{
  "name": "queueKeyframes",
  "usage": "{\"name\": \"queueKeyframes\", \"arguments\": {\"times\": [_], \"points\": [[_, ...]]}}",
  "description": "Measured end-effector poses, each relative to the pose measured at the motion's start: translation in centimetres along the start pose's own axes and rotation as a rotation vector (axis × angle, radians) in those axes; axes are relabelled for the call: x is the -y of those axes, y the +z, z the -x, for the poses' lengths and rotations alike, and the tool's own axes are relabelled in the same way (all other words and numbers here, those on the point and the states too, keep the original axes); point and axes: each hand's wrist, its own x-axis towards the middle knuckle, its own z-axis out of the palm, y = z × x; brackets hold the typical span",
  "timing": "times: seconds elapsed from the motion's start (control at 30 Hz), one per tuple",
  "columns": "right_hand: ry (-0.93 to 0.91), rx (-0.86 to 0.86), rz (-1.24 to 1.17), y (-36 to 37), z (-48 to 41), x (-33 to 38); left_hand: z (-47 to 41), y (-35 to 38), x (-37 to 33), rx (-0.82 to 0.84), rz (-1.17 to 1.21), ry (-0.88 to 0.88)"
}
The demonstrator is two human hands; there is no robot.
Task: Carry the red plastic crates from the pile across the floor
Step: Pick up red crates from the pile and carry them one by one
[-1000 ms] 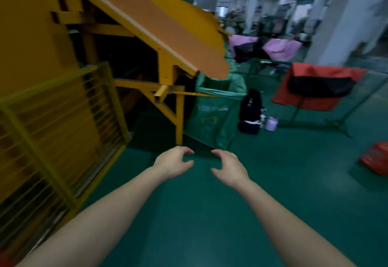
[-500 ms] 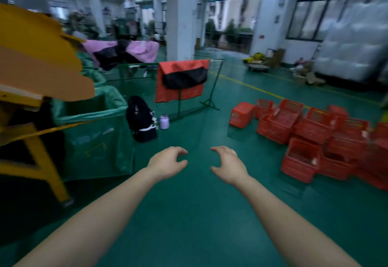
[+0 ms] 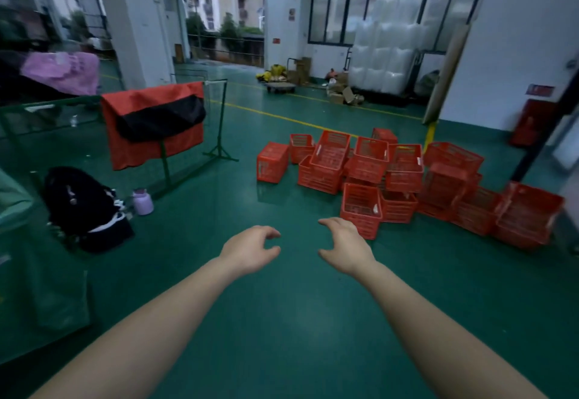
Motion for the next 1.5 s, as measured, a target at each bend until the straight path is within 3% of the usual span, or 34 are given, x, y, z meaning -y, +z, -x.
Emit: {"name": "queueKeyframes", "arguments": {"times": [0.5, 0.8, 1.23, 1.5], "points": [[0.121, -0.067, -0.002, -6.5, -28.0, -14.9, -34.3, 0.2, -5.5, 0.023, -0.01, 0.126], [0.142, -0.025, 0.04, -5.6, -45.1, -19.6, -52.9, 0.9, -2.5, 0.059, -0.005, 0.155], [0.325, -0.113, -0.012, -5.2, -72.4, -24.4, -84.9, -1.4, 2.2, 0.15, 0.041, 0.294], [0.408, -0.109, -0.022, -4.9, -86.4, -31.5, -101.5, 1.2, 2.0, 0.217, 0.035, 0.37]]}}
